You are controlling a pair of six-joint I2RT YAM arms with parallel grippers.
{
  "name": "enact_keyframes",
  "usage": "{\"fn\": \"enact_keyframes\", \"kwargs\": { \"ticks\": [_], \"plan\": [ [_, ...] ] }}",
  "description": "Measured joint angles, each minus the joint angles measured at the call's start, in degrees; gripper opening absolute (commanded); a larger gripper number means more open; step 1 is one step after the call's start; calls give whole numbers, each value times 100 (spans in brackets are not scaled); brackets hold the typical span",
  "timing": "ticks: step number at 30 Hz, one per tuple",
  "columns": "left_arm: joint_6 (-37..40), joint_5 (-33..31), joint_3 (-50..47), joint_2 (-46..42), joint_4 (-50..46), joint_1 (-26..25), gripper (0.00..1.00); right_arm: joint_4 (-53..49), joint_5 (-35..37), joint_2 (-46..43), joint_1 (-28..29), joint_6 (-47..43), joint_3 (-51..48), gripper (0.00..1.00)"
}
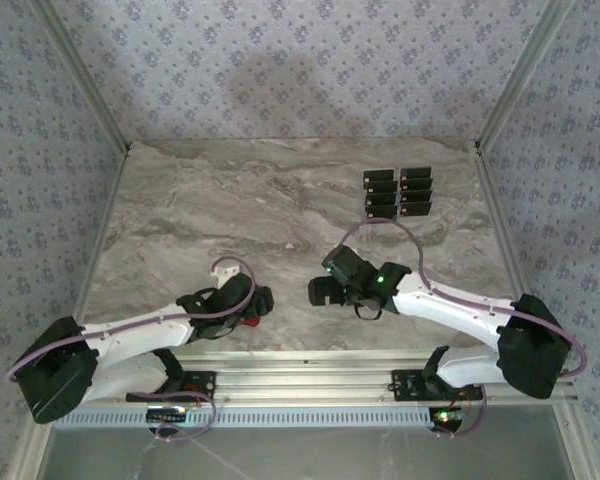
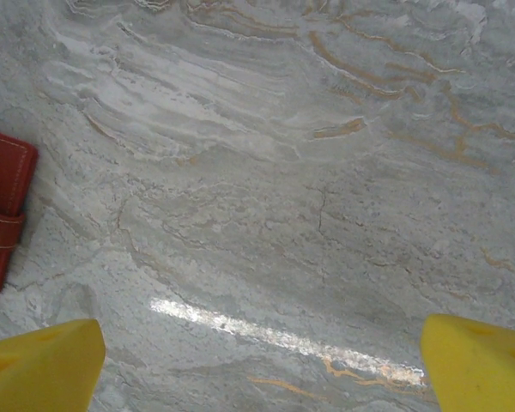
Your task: Put the credit cards into the card holder
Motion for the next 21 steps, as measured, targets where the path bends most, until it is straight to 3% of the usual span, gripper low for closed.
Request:
{"fn": "enact_keyframes", "kwargs": {
  "ticks": [6,15,21],
  "plan": [
    [-247,57,7,122,560,-249,100,-142,26,-20,-188,15,24,97],
    [-511,221,509,898,1268,-501,100,-367,2,-452,-999,11,24,95],
    [-616,164,1060,999,1167,-514,100,-428,4,-579,-1176,39,24,92]
  ]
}}
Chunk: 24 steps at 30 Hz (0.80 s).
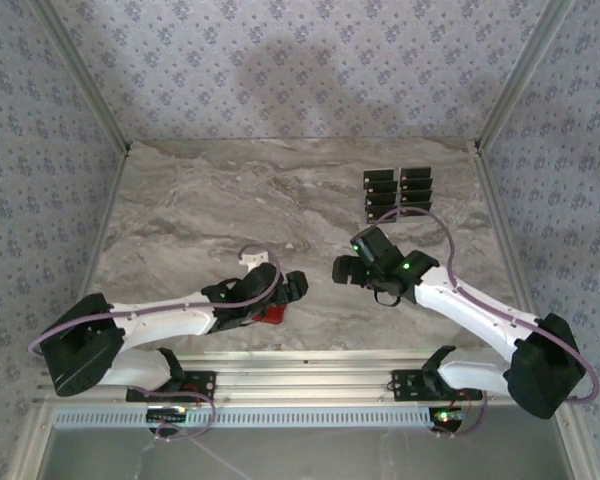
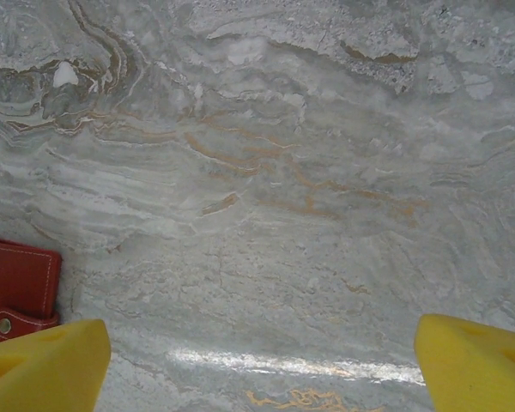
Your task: Put the credit cards into the card holder
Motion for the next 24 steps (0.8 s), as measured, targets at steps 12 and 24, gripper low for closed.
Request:
{"fn": "enact_keyframes", "kwargs": {
  "ticks": [12,24],
  "plan": [
    [-673,-227,955,-1528,-2415,1438,100,74,125,1650,1460,863,619,77],
    [-503,844,844,-2138,-3176,3309,100,-525,461,4153,2297,1128,3373,50]
  ]
}}
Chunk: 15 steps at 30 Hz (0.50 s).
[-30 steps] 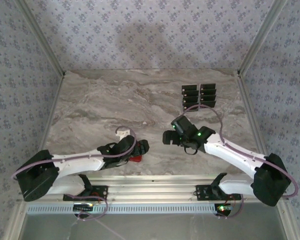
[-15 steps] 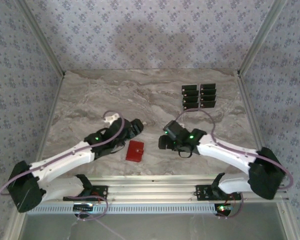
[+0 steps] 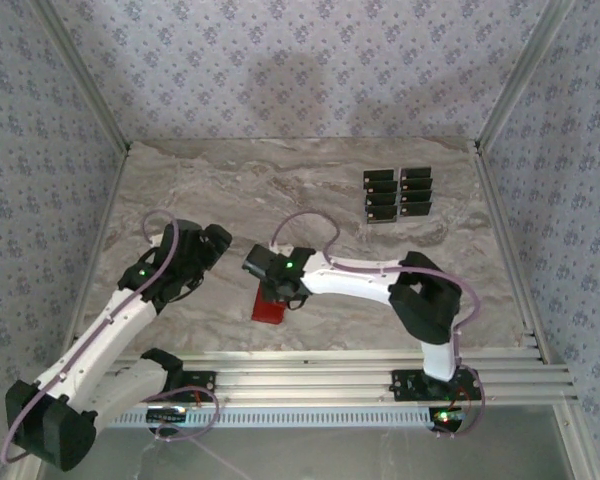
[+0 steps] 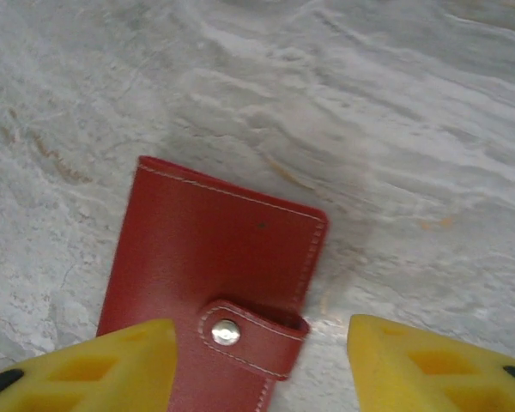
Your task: Put the credit cards into the card holder
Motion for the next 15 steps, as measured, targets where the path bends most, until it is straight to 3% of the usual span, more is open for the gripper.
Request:
{"fn": "enact_keyframes", "kwargs": {
  "ticks": [15],
  "plan": [
    [210,796,-535,-184,24,573,100,-1150,350,855,391,48,1141,48]
  ]
}}
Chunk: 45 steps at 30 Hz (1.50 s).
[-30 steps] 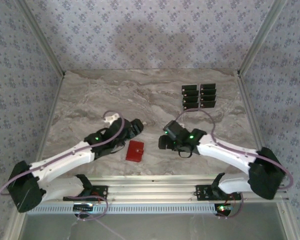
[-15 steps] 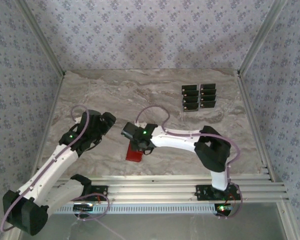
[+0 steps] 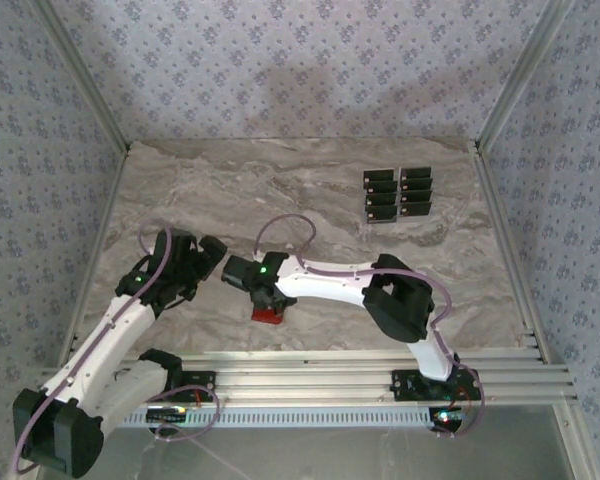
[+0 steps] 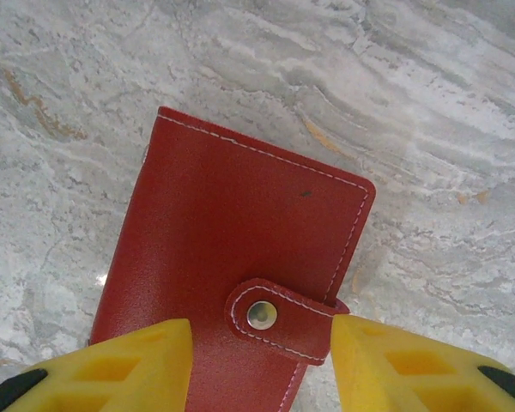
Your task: Put the credit cards into the card holder
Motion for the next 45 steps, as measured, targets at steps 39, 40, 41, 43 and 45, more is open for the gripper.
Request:
{"fn": "enact_keyframes", "kwargs": {
  "ticks": [39,40,41,43,45],
  "plan": [
    [280,424,-247,315,509,35,100,597,339,-468,-398,-1005,-876,0],
    [310,470,-258,378,584,35,100,717,328,-601,-459,-1073,-1003,0],
    [367,538,-267,472,695,35,100,859,302,-743,-529,-1150,-1139,0],
    [452,675,-269,658,907,35,100,1106,254,-973,-654,-1272,-1364,0],
    [560,857,-269,909,1187,28,100,1362,208,-1187,-791,-1384,-1582,0]
  ]
}}
